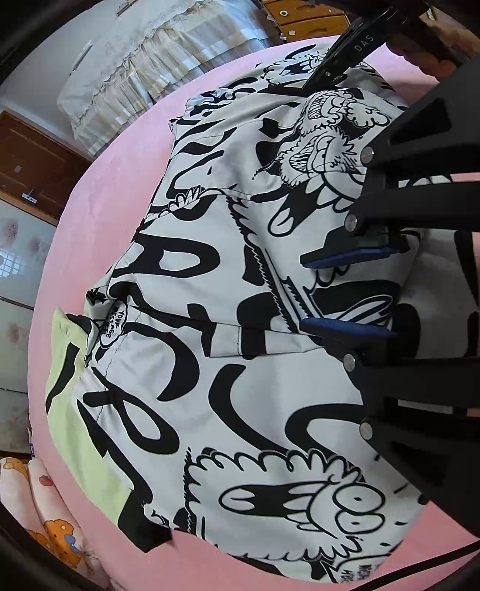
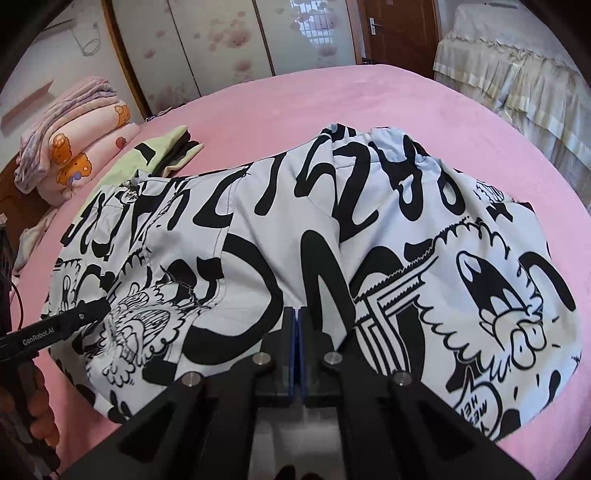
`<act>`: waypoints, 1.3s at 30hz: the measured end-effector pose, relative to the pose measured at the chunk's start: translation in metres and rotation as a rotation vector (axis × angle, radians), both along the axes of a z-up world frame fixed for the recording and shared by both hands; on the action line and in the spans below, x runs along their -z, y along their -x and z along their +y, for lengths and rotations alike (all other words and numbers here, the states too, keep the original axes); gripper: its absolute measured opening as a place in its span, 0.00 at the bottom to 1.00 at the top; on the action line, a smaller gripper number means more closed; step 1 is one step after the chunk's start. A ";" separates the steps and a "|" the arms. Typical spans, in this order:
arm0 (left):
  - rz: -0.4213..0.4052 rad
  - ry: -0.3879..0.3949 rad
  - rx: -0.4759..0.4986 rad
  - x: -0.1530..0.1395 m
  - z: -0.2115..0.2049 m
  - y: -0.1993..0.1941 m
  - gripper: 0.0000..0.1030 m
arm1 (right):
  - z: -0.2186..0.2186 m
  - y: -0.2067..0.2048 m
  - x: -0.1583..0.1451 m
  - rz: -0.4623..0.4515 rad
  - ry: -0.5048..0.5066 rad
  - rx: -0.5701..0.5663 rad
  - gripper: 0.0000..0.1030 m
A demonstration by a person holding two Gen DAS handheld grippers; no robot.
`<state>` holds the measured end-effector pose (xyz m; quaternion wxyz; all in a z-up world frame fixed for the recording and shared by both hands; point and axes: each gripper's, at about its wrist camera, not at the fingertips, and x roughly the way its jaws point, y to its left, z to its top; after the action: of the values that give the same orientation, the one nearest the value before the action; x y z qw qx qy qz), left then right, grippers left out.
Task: Fold large clothes
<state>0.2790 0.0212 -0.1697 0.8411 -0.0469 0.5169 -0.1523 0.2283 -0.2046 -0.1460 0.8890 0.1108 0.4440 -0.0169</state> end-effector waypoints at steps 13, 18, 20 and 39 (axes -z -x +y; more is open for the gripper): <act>0.034 -0.035 -0.054 -0.031 0.038 0.061 0.49 | 0.018 0.055 -0.024 -0.006 -0.063 0.018 0.02; 0.072 -0.038 -0.063 -0.034 0.061 0.091 0.49 | 0.035 0.078 -0.033 -0.005 -0.041 -0.014 0.02; 0.072 -0.040 -0.060 -0.036 0.069 0.104 0.49 | 0.041 0.087 -0.038 -0.012 -0.024 -0.032 0.02; 0.135 0.111 -0.066 -0.017 0.102 0.140 0.49 | 0.088 0.114 -0.052 -0.065 -0.042 -0.105 0.02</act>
<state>0.1387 0.1236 -0.1530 0.8048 -0.1204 0.5616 -0.1495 0.1143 -0.1166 -0.0936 0.9001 0.1063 0.4203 0.0425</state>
